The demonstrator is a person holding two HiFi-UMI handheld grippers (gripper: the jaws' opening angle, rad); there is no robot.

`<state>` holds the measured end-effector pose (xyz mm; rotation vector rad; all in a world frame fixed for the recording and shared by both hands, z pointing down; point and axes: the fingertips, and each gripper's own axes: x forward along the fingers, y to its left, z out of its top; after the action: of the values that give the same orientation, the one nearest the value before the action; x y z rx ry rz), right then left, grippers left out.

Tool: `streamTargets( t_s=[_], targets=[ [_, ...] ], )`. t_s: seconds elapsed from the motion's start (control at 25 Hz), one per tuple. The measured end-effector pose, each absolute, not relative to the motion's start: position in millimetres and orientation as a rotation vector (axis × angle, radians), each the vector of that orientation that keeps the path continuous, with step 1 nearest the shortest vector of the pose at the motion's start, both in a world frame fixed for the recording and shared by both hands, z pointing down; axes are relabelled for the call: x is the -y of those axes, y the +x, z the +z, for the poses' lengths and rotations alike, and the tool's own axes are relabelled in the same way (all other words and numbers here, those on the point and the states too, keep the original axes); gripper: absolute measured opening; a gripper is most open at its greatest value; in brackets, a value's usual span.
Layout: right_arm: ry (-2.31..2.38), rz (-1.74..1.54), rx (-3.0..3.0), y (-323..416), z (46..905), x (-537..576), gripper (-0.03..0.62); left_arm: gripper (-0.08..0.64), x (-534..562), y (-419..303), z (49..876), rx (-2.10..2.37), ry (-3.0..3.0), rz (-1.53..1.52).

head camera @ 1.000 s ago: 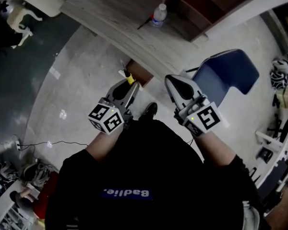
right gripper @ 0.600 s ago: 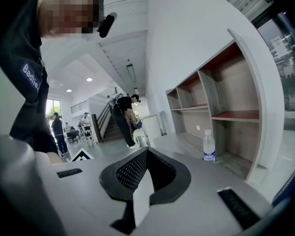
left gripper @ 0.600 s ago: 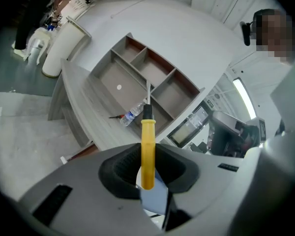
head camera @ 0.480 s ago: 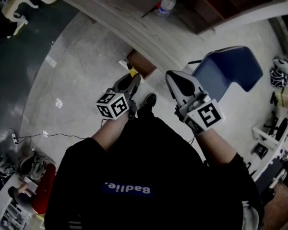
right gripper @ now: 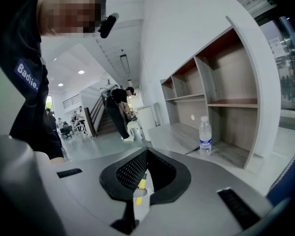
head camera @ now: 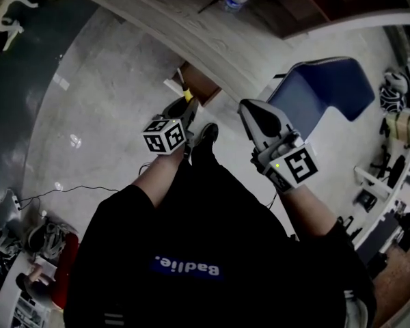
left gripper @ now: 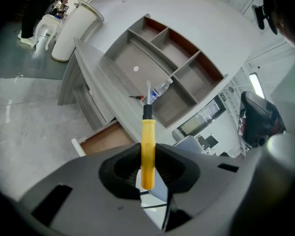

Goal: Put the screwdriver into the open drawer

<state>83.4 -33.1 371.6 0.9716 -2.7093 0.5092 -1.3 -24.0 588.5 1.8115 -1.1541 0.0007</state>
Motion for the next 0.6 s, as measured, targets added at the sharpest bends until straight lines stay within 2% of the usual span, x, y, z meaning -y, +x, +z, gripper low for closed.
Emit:
streamTargets(
  t_s=[0.6],
  targets=[
    [0.989, 0.547, 2.685, 87.3, 385.2, 31.4, 0.028, 0.077, 28.5, 20.8, 675.6, 1.122, 1.591, 0.063]
  ],
)
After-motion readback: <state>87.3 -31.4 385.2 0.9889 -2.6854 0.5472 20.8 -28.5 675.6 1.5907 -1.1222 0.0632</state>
